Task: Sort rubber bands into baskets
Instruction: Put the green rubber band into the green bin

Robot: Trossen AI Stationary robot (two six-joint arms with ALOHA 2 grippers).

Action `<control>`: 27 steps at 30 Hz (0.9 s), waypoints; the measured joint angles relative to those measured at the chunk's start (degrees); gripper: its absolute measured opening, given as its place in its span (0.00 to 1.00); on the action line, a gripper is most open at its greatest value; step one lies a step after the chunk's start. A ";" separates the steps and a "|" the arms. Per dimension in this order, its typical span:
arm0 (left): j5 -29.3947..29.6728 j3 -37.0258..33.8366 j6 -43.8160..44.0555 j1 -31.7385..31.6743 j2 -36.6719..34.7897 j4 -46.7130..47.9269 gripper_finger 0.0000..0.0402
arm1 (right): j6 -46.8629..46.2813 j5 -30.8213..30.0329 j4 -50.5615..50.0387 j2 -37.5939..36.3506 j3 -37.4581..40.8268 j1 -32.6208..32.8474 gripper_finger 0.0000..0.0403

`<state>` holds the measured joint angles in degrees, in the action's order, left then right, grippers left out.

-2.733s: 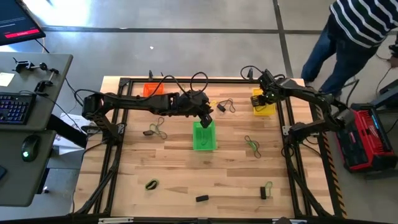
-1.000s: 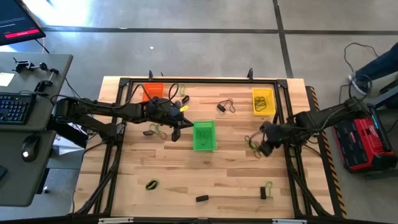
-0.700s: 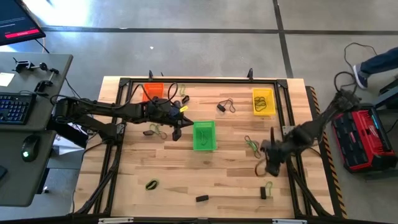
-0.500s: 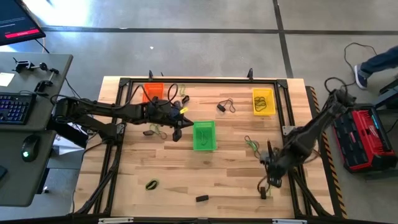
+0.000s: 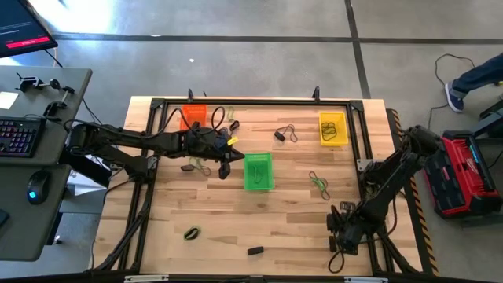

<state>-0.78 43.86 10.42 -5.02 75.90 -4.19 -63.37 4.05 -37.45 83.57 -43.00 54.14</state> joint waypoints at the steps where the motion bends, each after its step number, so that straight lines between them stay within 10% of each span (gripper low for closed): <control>1: 0.00 0.00 0.05 0.00 0.00 0.01 0.00 | 0.01 -0.28 0.50 0.76 0.00 0.01 0.34; 11: -0.01 -0.01 0.98 0.17 0.02 0.06 0.00 | 0.87 -1.97 0.61 3.82 0.00 0.01 0.33; 27: 0.07 0.00 1.46 0.17 0.06 0.09 0.00 | 1.48 0.93 0.24 3.70 0.00 -0.87 0.02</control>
<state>-0.71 43.86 11.88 -4.84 75.96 -4.10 -61.90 4.98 -37.21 87.28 -43.00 53.28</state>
